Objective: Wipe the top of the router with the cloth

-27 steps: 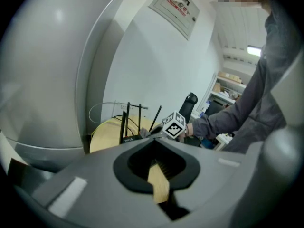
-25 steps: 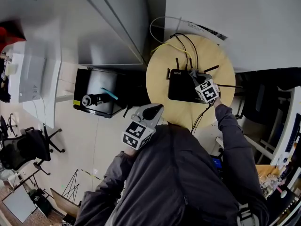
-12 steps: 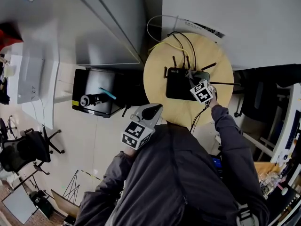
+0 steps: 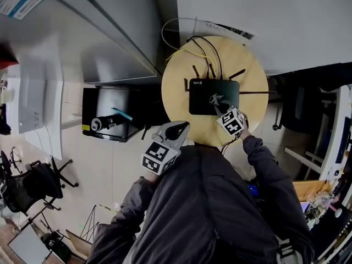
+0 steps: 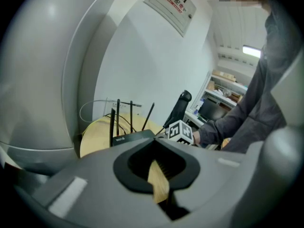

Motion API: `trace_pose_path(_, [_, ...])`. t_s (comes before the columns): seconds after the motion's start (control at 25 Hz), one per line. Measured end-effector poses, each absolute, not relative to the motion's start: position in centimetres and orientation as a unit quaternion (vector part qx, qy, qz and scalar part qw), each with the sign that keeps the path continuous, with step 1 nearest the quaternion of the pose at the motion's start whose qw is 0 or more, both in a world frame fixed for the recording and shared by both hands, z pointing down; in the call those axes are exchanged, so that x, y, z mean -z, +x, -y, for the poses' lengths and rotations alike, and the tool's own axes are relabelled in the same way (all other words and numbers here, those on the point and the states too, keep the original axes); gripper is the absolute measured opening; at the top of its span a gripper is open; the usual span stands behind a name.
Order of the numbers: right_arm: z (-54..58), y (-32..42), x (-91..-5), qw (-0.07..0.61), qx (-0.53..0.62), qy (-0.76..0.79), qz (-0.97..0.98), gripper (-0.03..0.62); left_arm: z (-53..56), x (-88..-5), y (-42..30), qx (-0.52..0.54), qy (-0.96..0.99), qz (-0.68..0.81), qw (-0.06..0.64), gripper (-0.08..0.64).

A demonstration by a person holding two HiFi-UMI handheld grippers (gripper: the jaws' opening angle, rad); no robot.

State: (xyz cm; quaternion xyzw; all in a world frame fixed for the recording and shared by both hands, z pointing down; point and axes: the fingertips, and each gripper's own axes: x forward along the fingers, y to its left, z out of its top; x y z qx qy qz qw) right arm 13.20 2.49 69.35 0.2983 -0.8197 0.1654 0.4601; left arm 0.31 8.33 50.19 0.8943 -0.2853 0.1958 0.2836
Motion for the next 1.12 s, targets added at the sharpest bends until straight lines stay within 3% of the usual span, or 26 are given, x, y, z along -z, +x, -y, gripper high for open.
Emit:
trace_pose_path(0.6, [-6.2,13.1,-69.7,0.446,-0.215,0.246,0.833,0.029,-7.9,-50.2,1.2,-0.198,0.897,0.278,0.28,0.0])
trace_pose_path(0.8, [-0.6,16.5,-69.2,0.425,-0.214,0.284,0.832,0.029,-8.0,-50.3,0.6,-0.196,0.89,0.296,0.285,0.0])
trace_pose_path(1.12, [6.3,19.6,-69.9,0.459,-0.172,0.332,0.806,0.029,-8.2,-50.1,-0.1,-0.192,0.881,0.322,0.288,0.0])
